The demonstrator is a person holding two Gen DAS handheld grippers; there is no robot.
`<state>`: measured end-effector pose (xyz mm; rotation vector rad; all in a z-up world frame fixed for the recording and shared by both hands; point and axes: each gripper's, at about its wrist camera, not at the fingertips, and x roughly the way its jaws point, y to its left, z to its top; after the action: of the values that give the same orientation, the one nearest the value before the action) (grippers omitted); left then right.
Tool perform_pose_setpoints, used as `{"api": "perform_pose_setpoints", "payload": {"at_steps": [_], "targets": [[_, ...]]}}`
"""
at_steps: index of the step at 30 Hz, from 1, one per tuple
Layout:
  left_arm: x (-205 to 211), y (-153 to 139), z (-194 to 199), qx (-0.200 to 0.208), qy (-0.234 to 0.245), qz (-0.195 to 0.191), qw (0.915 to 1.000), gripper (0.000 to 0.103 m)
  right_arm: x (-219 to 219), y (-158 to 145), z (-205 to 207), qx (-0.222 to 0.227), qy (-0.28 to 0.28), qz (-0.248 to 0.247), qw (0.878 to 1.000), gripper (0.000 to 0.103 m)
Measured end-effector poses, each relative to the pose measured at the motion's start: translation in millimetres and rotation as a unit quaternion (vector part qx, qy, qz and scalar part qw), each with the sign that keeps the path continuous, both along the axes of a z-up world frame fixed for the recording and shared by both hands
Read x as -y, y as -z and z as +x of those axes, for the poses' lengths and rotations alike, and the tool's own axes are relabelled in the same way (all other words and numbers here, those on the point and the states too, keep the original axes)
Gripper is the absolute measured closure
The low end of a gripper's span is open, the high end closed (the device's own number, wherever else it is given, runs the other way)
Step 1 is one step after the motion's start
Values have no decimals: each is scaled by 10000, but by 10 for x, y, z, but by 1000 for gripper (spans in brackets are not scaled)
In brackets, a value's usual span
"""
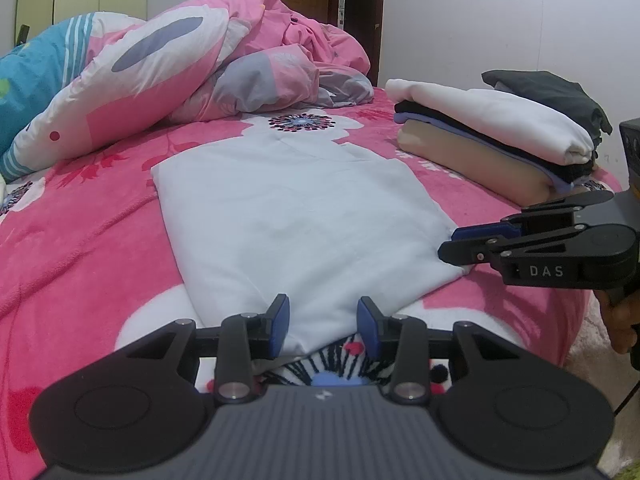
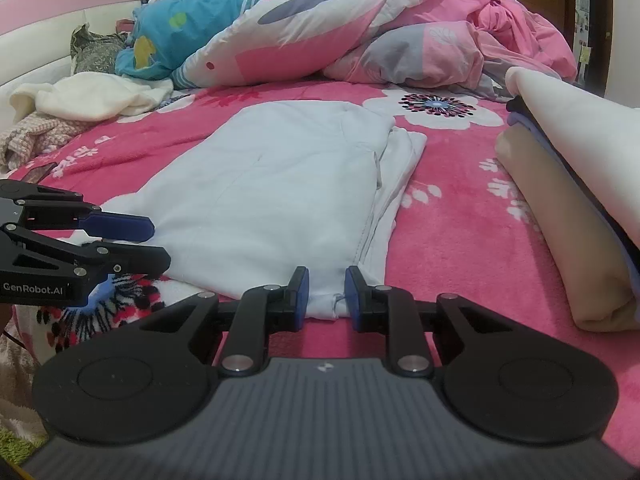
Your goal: Fold clothes
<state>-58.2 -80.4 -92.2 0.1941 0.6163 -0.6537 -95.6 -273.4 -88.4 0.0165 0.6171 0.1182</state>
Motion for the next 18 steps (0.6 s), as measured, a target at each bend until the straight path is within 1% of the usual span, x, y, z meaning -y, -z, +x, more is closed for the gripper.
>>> {"api": "perform_pose_setpoints", "payload": {"at_steps": [7, 9, 14, 16, 18], "targets": [[-17, -66, 33, -116, 56, -21, 9999, 64, 13, -6, 14, -36, 4, 23, 10000, 84], [-35, -121, 30, -140, 22, -41, 9999, 64, 17, -6, 21, -48, -6, 18, 10000, 84], [-94, -320, -3, -25, -30, -155, 9999, 62, 35, -5, 30, -66, -27, 43, 10000, 84], [-107, -387, 41, -67, -53, -238, 9997, 61, 43, -4, 32, -73, -30, 69, 9999, 84], [-98, -430, 104, -87, -108, -241, 9996, 61, 46, -3, 33, -78, -32, 75, 9999, 84]]}}
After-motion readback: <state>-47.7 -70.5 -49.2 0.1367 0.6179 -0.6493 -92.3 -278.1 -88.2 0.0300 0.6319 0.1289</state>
